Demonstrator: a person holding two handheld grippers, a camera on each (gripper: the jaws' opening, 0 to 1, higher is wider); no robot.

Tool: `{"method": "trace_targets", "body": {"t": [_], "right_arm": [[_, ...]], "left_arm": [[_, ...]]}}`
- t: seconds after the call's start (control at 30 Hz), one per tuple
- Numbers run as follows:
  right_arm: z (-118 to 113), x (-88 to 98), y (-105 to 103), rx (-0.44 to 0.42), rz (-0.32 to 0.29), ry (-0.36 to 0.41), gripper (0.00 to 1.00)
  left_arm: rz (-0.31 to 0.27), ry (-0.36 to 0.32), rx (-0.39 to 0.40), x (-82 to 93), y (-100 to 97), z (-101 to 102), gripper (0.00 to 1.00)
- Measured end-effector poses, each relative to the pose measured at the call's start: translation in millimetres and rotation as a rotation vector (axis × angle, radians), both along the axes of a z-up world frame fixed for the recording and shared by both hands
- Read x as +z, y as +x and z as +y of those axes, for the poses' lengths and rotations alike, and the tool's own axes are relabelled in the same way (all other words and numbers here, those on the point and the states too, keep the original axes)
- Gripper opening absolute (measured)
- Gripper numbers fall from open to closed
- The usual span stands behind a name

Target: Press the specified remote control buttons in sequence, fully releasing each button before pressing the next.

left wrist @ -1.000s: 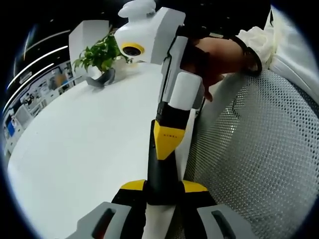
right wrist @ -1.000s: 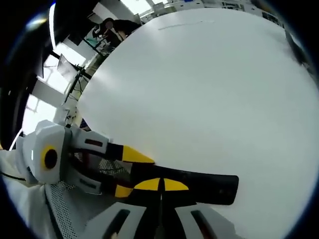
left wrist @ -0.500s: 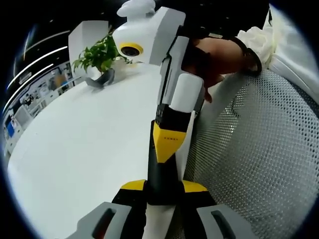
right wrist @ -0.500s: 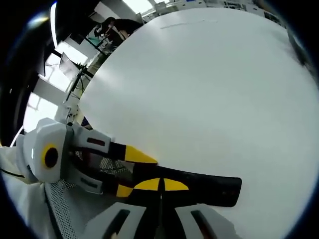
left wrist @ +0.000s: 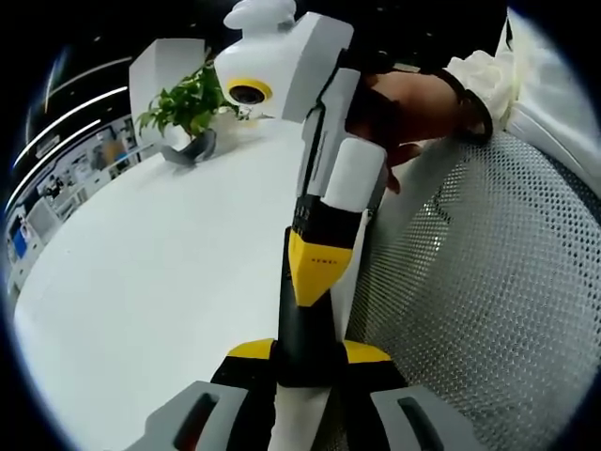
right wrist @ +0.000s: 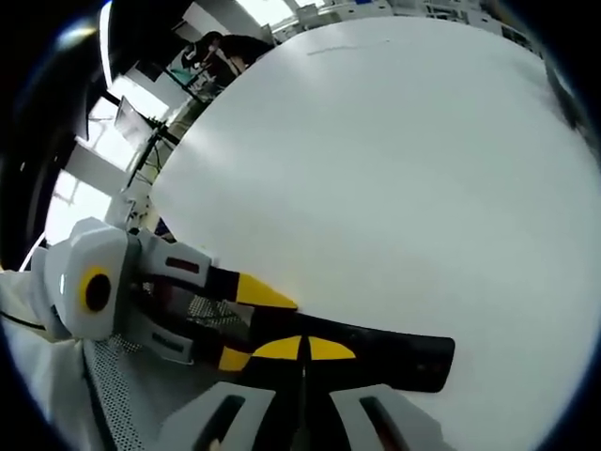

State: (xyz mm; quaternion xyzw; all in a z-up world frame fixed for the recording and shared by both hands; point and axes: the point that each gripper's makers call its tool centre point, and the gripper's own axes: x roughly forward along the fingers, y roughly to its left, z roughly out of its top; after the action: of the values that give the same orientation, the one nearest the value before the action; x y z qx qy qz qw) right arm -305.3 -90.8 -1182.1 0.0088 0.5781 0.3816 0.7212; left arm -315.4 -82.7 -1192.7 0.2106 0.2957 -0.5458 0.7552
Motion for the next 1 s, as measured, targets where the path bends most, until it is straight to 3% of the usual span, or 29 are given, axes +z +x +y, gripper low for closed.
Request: {"method": "trace_targets", "body": {"t": [0.1,0.33,0.57,0.7,0.83,1.0], "right_arm": [[2,8.6,1,0.003,-0.031,0.023,0.00],[-6,31.5,22,-0.087,-0.162,0.068,0.00],[-8,62.8,37,-0.175,-0.283,0.171,0.00],[-15,78.7,45,-0.188,-0.407,0.154,0.00],[-20,92.0,46,-0.213,-0.474,0.158,0.00],[-38,100.9,46,-0.243,-0.598,0.095,0.03]], "left_arm": [[-0.002,0.000,-0.001,0.1,-0.3,0,0.25],[-0.009,0.000,-0.006,0.2,-0.4,0,0.25],[-0.013,-0.002,-0.011,0.0,-0.4,0,0.25],[-0.013,0.000,-0.012,-0.1,-0.3,0,0.25],[-0.012,0.002,-0.012,-0.1,-0.2,0,0.25],[-0.009,0.004,-0.010,-0.2,-0.1,0,0.25]]}}
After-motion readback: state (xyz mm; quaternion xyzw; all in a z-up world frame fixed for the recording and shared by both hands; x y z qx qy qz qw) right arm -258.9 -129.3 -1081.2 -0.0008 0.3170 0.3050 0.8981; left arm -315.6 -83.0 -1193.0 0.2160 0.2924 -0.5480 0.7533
